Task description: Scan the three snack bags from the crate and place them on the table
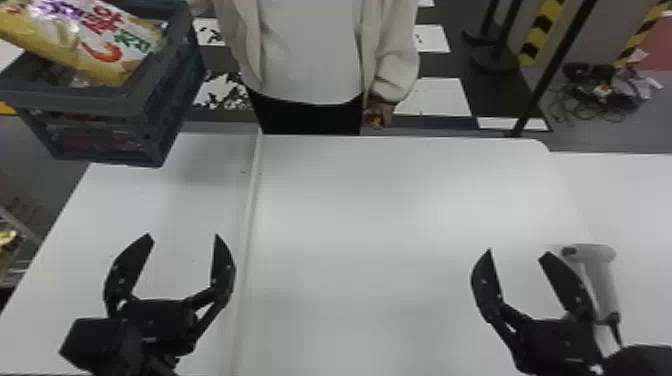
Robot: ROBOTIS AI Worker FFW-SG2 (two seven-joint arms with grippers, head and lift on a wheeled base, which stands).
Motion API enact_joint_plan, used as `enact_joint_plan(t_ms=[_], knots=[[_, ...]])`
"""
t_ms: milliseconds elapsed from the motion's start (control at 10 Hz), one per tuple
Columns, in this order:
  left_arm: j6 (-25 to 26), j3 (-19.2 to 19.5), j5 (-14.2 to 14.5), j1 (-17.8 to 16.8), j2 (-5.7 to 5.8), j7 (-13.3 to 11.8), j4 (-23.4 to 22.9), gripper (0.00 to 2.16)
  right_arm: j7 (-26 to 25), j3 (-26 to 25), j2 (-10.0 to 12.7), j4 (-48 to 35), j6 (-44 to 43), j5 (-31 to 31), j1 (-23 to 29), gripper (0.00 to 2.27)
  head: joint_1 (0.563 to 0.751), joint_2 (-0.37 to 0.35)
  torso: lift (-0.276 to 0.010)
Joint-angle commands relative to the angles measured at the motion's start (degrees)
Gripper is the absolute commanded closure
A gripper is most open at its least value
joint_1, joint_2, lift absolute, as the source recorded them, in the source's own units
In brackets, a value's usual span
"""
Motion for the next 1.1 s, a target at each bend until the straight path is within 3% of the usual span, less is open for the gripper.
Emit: enact_joint_plan(t_ms=[0, 1000], knots=[[0.2, 0.0, 0.0, -0.1, 0.00, 0.0, 0.1, 0.02, 0.0, 0.0, 0.1, 0.1, 0.2, 0.0, 0.0, 0.08, 0.695, -0.008, -0.062], [0.2, 0.0, -0.3, -0.3, -0.09, -0.4, 0.3, 0.02, 0.0, 0.1, 0.1, 0.3, 0.5, 0.0, -0.2, 0.08, 0.695, -0.009, -0.062]])
